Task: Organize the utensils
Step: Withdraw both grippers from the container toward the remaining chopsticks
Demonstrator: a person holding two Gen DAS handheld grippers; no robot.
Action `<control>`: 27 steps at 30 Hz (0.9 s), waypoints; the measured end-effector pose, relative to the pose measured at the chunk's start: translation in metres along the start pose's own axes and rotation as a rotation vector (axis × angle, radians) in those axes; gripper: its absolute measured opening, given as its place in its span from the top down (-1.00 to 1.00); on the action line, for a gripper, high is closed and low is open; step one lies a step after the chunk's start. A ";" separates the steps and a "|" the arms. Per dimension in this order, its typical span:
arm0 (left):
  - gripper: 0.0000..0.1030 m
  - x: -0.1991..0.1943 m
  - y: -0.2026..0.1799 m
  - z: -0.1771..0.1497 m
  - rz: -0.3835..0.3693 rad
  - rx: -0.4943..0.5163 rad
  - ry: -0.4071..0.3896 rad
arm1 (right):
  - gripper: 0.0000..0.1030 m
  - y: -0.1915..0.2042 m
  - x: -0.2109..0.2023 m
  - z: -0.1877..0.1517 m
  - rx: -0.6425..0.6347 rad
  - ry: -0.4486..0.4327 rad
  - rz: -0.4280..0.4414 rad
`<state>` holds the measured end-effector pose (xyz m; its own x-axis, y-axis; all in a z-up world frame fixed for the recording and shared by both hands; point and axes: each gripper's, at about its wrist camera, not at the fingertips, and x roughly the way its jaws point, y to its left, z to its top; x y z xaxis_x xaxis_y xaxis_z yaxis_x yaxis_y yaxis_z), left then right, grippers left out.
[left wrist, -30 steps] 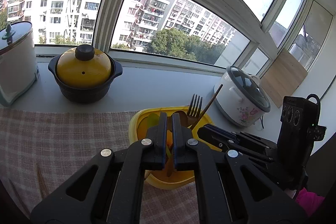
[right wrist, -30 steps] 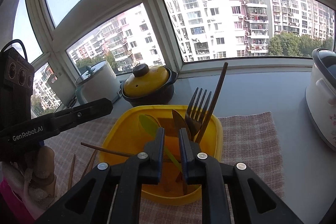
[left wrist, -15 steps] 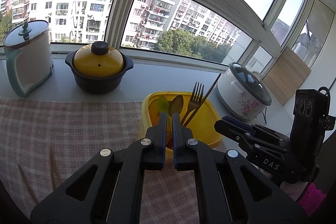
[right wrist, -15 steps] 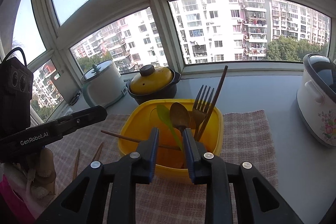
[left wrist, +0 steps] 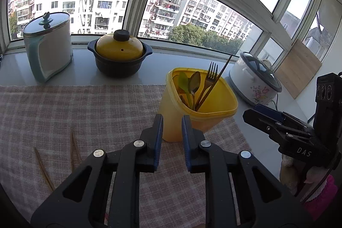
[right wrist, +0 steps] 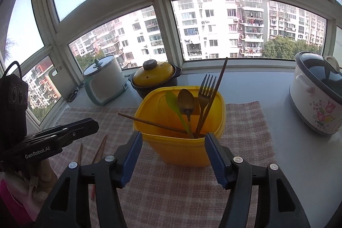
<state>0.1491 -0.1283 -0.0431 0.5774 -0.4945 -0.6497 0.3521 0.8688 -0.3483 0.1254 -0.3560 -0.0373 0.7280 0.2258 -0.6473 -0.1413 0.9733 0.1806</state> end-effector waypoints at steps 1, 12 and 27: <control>0.68 -0.002 0.003 -0.003 0.008 -0.001 0.004 | -0.40 0.002 -0.003 -0.001 0.000 -0.002 -0.001; 0.08 -0.027 0.041 -0.029 0.062 -0.043 0.020 | -0.91 0.030 -0.015 -0.012 -0.024 -0.007 -0.052; 0.02 -0.043 0.095 -0.053 0.160 -0.120 0.065 | -0.99 0.072 -0.007 -0.024 -0.075 0.006 -0.103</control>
<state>0.1185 -0.0227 -0.0844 0.5686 -0.3508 -0.7441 0.1679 0.9349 -0.3126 0.0944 -0.2861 -0.0376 0.7375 0.1249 -0.6637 -0.1164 0.9915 0.0573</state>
